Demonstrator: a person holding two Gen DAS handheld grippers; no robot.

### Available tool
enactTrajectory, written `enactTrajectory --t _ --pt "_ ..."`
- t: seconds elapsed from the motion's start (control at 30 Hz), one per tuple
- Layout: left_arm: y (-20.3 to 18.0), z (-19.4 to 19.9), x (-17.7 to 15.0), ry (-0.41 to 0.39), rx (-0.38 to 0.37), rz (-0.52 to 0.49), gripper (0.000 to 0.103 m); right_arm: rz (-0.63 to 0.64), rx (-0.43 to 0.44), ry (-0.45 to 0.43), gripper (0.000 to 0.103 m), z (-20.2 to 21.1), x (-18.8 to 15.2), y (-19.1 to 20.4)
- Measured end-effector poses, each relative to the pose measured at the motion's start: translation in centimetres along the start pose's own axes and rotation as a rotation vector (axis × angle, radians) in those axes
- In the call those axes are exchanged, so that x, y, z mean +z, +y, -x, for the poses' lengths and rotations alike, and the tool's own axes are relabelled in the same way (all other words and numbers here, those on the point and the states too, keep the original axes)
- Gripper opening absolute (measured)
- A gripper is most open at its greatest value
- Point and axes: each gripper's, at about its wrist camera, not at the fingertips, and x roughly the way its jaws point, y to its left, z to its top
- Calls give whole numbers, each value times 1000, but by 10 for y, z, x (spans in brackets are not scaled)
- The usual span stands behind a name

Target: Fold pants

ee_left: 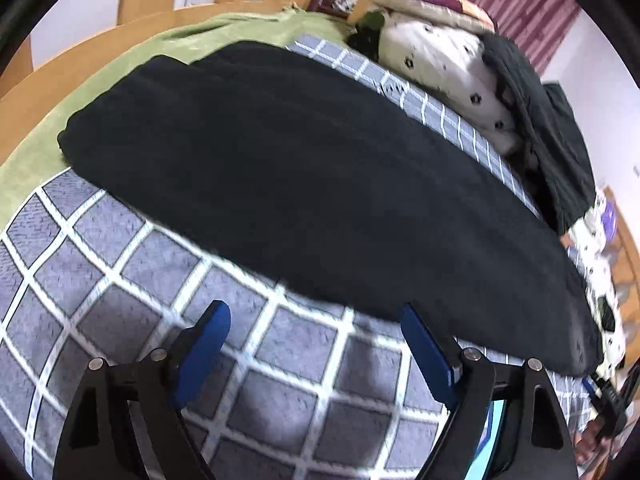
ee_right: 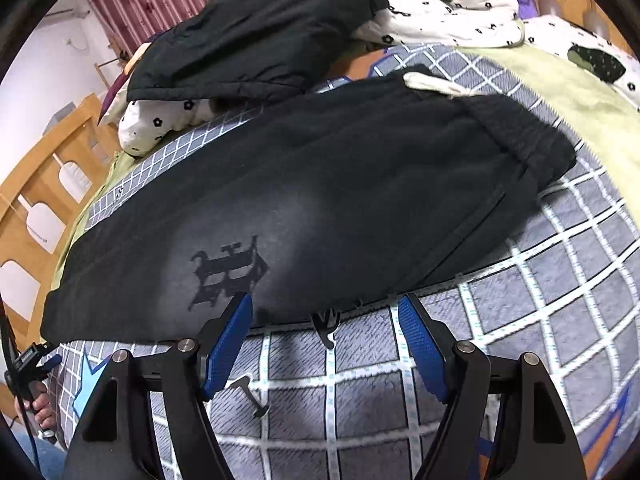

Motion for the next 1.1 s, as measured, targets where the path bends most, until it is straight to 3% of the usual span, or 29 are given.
enactTrajectory --t 0.1,0.27,0.33,0.37,0.43,0.5,0.6,0.87,1.1 --pt "5 -4 10 -7 -17 27 84 -41 42 -20 75 -9 -3 -2" --pt "18 -11 25 -19 -10 94 69 -100 68 -28 75 -26 7 -4" --pt "23 -12 28 -31 -8 136 59 -105 48 -29 64 -31 11 -2" --pt "24 -12 28 -33 2 141 54 -102 38 -32 53 -31 12 -2" --pt "24 -11 30 -30 43 140 33 -103 28 -31 41 -30 14 -1" --pt "22 -7 32 -34 76 122 21 -114 41 -38 31 -27 17 0" --pt "14 4 39 -61 74 89 13 -80 51 -60 22 -17 27 6" --pt "-30 42 86 -200 43 -23 11 -19 87 -161 19 11 71 32" --pt "-60 20 143 -323 83 -73 11 -23 137 -203 19 -3 127 40"
